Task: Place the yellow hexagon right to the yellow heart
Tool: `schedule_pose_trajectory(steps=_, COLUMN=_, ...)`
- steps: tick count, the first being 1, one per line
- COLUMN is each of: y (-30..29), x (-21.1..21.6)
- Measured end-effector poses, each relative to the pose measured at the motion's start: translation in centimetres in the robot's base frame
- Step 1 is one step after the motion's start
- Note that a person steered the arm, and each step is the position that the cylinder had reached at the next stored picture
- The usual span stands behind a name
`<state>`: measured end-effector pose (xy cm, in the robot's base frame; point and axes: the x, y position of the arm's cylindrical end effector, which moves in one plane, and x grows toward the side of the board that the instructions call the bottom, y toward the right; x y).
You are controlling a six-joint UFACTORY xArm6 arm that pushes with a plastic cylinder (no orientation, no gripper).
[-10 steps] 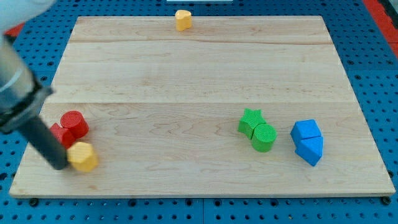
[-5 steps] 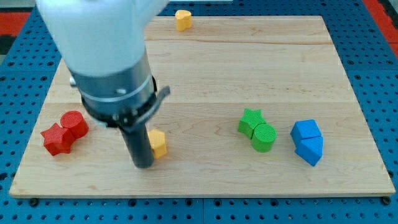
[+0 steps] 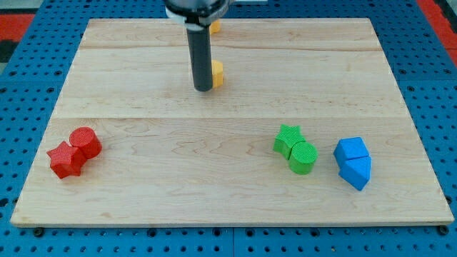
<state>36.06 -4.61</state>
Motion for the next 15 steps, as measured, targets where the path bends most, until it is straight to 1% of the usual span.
schedule_pose_trajectory(steps=1, y=0.3, x=-3.4)
schedule_pose_trajectory(steps=4, y=8.7, x=-8.6)
schedule_pose_trajectory(steps=5, y=12.4, x=-8.7)
schedule_pose_trajectory(steps=6, y=14.5, x=-10.3)
schedule_pose_trajectory(steps=7, y=15.9, x=-10.4)
schedule_pose_trajectory(steps=8, y=14.1, x=-9.4)
schedule_pose_trajectory(steps=9, y=10.8, x=-9.5)
schedule_pose_trajectory(steps=10, y=11.1, x=-10.4)
schedule_pose_trajectory(steps=11, y=13.4, x=-12.1)
schedule_pose_trajectory(steps=12, y=18.2, x=-9.5)
schedule_pose_trajectory(steps=13, y=17.4, x=-8.6)
schedule_pose_trajectory(steps=14, y=13.3, x=-8.6)
schedule_pose_trajectory(steps=15, y=11.9, x=-9.7)
